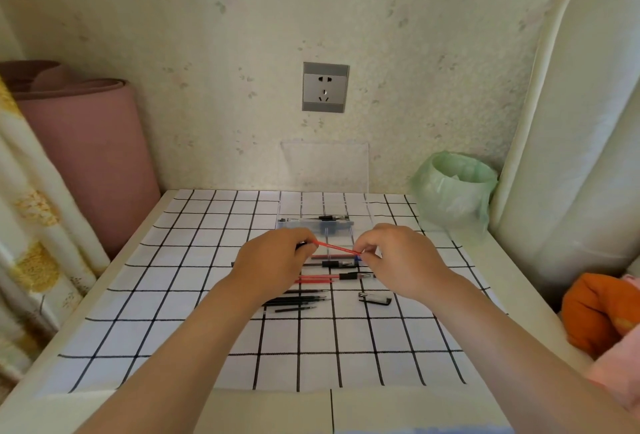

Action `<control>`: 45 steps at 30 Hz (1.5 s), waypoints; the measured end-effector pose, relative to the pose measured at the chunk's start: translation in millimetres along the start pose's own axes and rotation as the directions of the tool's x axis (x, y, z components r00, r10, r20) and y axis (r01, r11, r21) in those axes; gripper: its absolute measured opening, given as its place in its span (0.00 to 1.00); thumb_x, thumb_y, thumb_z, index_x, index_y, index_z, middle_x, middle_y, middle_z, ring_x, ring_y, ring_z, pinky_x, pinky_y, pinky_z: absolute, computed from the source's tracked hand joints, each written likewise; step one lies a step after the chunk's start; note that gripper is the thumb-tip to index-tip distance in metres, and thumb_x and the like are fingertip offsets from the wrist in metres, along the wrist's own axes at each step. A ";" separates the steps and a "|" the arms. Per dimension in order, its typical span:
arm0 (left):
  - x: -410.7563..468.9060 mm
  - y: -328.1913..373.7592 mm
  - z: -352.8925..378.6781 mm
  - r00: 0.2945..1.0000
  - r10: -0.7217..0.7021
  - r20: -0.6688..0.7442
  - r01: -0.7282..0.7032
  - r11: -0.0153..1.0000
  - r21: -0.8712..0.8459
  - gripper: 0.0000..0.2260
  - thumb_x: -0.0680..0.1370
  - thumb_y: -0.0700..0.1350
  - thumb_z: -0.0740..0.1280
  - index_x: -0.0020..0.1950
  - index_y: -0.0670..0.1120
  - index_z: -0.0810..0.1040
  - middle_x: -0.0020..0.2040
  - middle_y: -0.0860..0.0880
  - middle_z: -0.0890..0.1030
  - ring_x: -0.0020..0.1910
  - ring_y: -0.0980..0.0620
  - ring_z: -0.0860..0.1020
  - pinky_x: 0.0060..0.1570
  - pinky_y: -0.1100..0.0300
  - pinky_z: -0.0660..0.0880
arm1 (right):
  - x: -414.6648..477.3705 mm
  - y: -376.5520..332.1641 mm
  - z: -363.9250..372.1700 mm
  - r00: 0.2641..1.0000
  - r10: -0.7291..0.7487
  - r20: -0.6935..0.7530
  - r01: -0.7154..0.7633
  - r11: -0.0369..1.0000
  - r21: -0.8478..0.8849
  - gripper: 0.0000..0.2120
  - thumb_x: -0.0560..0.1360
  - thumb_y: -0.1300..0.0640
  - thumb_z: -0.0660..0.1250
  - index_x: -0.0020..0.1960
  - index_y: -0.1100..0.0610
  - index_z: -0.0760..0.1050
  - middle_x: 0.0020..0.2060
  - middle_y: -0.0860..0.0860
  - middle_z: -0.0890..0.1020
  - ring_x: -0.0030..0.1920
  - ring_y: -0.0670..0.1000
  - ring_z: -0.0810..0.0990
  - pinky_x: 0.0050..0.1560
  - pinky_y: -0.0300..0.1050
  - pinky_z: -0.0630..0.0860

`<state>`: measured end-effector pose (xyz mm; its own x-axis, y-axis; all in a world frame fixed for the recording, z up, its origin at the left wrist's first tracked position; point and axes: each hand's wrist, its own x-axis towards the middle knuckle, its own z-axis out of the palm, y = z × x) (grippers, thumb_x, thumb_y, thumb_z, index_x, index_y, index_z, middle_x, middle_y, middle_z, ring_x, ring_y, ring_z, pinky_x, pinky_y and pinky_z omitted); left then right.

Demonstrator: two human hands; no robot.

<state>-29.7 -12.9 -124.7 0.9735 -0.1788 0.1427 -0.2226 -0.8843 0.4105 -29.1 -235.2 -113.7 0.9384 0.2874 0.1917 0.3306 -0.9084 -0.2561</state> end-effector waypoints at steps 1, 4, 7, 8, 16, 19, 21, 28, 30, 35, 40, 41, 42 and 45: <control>0.0 0.1 -0.7 1.000 0.005 -0.003 -0.005 1.000 0.001 0.09 0.83 0.53 0.57 0.54 0.60 0.77 0.35 0.57 0.76 0.34 0.59 0.74 0.32 0.62 0.68 | 0.4 -0.2 -0.5 1.000 0.002 0.002 -0.002 1.000 0.005 0.10 0.79 0.54 0.64 0.55 0.42 0.81 0.48 0.42 0.80 0.45 0.43 0.75 0.37 0.35 0.64; -1.0 -0.2 -1.4 1.000 0.024 0.004 -0.024 1.000 0.005 0.11 0.84 0.52 0.54 0.55 0.58 0.76 0.33 0.56 0.74 0.31 0.58 0.71 0.31 0.63 0.64 | 1.7 0.1 -1.1 1.000 0.003 0.005 -0.003 1.000 0.011 0.10 0.79 0.54 0.64 0.55 0.43 0.81 0.48 0.42 0.80 0.45 0.43 0.75 0.36 0.34 0.64; -1.6 -1.8 -0.4 1.000 0.020 0.018 -0.020 1.000 -0.005 0.12 0.84 0.52 0.52 0.56 0.57 0.75 0.33 0.55 0.74 0.32 0.58 0.71 0.31 0.62 0.64 | 2.9 0.3 -1.6 1.000 -0.001 0.000 0.001 1.000 0.004 0.11 0.79 0.54 0.64 0.55 0.42 0.81 0.48 0.41 0.80 0.44 0.43 0.74 0.35 0.32 0.62; -1.5 -2.4 -0.1 1.000 0.018 0.019 -0.018 1.000 -0.010 0.12 0.85 0.52 0.52 0.56 0.57 0.75 0.34 0.55 0.75 0.32 0.58 0.72 0.31 0.62 0.65 | 2.9 0.3 -1.8 1.000 -0.002 0.000 0.003 1.000 0.000 0.11 0.79 0.54 0.64 0.55 0.42 0.81 0.49 0.41 0.80 0.44 0.42 0.74 0.35 0.33 0.61; -4.4 2.2 -2.6 1.000 -0.015 0.020 0.016 0.999 -0.045 0.10 0.84 0.52 0.56 0.56 0.59 0.77 0.35 0.59 0.75 0.36 0.60 0.74 0.37 0.62 0.69 | 3.4 0.2 -3.2 1.000 -0.001 -0.013 0.001 1.000 -0.008 0.10 0.79 0.55 0.64 0.55 0.43 0.81 0.49 0.41 0.79 0.42 0.42 0.72 0.34 0.30 0.59; -4.9 4.3 -4.2 1.000 -0.018 0.011 0.018 0.998 -0.053 0.10 0.83 0.52 0.57 0.56 0.59 0.77 0.41 0.59 0.78 0.41 0.59 0.76 0.42 0.60 0.74 | 3.6 0.9 -4.1 1.000 0.005 -0.018 -0.005 1.000 -0.002 0.10 0.79 0.55 0.64 0.55 0.43 0.81 0.50 0.41 0.80 0.42 0.42 0.72 0.34 0.29 0.59; -5.5 4.9 -4.5 1.000 -0.019 0.008 0.020 0.999 -0.049 0.10 0.83 0.52 0.57 0.57 0.59 0.77 0.44 0.59 0.78 0.43 0.58 0.76 0.46 0.58 0.76 | 3.3 1.3 -3.5 1.000 0.004 -0.016 -0.004 1.000 -0.008 0.10 0.79 0.55 0.64 0.55 0.43 0.81 0.50 0.41 0.80 0.42 0.42 0.72 0.35 0.29 0.59; -4.4 5.8 -1.7 1.000 -0.018 -0.004 0.018 0.999 -0.051 0.10 0.83 0.52 0.58 0.58 0.60 0.78 0.45 0.61 0.76 0.44 0.58 0.75 0.43 0.61 0.73 | 4.2 4.7 -3.6 1.000 0.013 -0.006 -0.013 1.000 -0.019 0.10 0.79 0.54 0.64 0.54 0.43 0.81 0.50 0.41 0.80 0.43 0.42 0.73 0.35 0.32 0.61; -3.7 6.3 -0.4 1.000 -0.010 0.008 0.011 0.998 -0.054 0.10 0.83 0.52 0.58 0.58 0.60 0.78 0.43 0.61 0.76 0.43 0.58 0.75 0.42 0.61 0.73 | 3.7 4.4 -3.5 1.000 0.000 0.007 0.001 0.999 -0.032 0.11 0.79 0.54 0.64 0.55 0.43 0.81 0.50 0.42 0.80 0.45 0.43 0.75 0.37 0.37 0.65; -3.8 4.5 0.6 0.997 0.038 0.066 -0.036 0.999 -0.037 0.10 0.82 0.52 0.60 0.59 0.61 0.78 0.44 0.60 0.78 0.42 0.59 0.75 0.39 0.64 0.70 | 1.7 1.6 -3.7 0.999 -0.042 0.007 0.042 0.998 -0.051 0.10 0.79 0.54 0.64 0.54 0.42 0.81 0.49 0.42 0.79 0.46 0.45 0.78 0.40 0.40 0.67; -7.3 12.1 7.3 0.982 0.109 0.156 -0.103 0.994 -0.045 0.11 0.82 0.51 0.59 0.61 0.63 0.77 0.41 0.60 0.78 0.40 0.60 0.75 0.36 0.65 0.68 | -1.0 -10.6 2.3 0.993 -0.119 0.001 0.119 0.993 0.010 0.08 0.75 0.51 0.70 0.51 0.40 0.82 0.44 0.42 0.80 0.43 0.43 0.77 0.40 0.39 0.71; -7.0 13.4 8.3 0.981 0.111 0.157 -0.108 0.994 -0.033 0.11 0.82 0.51 0.59 0.60 0.63 0.77 0.42 0.60 0.78 0.41 0.59 0.75 0.36 0.65 0.69 | -0.7 -11.6 2.7 0.992 -0.125 -0.007 0.125 0.992 0.021 0.09 0.74 0.51 0.71 0.52 0.41 0.81 0.44 0.42 0.80 0.44 0.43 0.77 0.42 0.39 0.72; -6.5 14.0 8.8 0.982 0.108 0.154 -0.106 0.994 -0.021 0.10 0.83 0.51 0.59 0.60 0.62 0.77 0.42 0.59 0.78 0.40 0.58 0.76 0.36 0.65 0.68 | 0.1 -11.0 2.5 0.992 -0.124 -0.016 0.125 0.992 0.023 0.10 0.73 0.50 0.72 0.53 0.41 0.81 0.44 0.42 0.80 0.46 0.43 0.76 0.44 0.41 0.73; -5.6 14.5 7.4 0.986 0.089 0.138 -0.092 0.996 0.011 0.09 0.83 0.52 0.59 0.58 0.60 0.76 0.41 0.57 0.78 0.38 0.57 0.75 0.34 0.64 0.68 | 2.6 -2.5 -0.4 0.995 -0.100 -0.016 0.099 0.994 -0.034 0.12 0.71 0.47 0.72 0.54 0.42 0.80 0.47 0.42 0.78 0.50 0.46 0.75 0.50 0.45 0.73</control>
<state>-38.0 -28.0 -126.2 0.9476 -0.3149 0.0531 -0.3103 -0.8688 0.3858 -27.5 -232.3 -112.1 0.8990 0.3715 0.2318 0.4182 -0.8853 -0.2032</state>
